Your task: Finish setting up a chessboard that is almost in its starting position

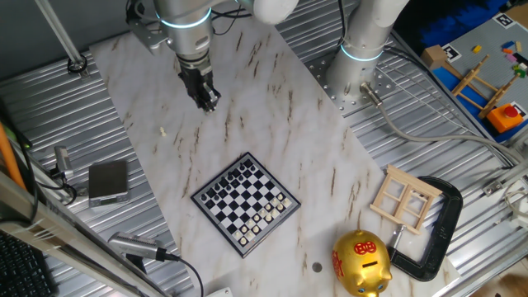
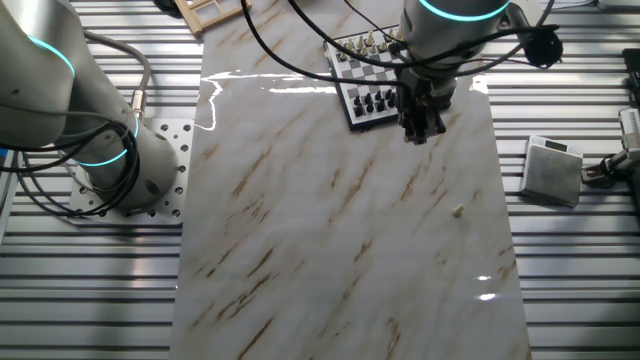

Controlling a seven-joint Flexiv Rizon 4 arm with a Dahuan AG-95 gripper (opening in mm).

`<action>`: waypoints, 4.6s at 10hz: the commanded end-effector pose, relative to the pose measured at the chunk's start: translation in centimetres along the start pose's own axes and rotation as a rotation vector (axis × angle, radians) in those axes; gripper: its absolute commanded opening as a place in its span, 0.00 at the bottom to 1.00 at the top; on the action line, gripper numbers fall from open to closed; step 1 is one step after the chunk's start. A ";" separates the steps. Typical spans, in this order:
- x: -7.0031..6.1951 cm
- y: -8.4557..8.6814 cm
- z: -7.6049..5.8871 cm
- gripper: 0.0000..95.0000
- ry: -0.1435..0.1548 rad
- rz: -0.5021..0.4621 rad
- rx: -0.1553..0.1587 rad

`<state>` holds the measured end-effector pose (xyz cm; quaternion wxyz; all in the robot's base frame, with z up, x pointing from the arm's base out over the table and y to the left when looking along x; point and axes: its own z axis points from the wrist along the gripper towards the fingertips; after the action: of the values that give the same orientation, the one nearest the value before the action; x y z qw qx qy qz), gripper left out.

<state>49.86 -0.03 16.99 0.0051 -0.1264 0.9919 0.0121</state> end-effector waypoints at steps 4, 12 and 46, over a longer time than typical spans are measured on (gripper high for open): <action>-0.1 0.0 0.0 0.00 0.009 -0.084 -0.015; -0.1 0.0 0.0 0.00 0.013 -0.111 -0.042; -5.2 -10.6 0.8 0.00 0.071 -0.172 -0.053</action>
<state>57.43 -8.94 16.04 -0.0326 -0.2114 0.9763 0.0328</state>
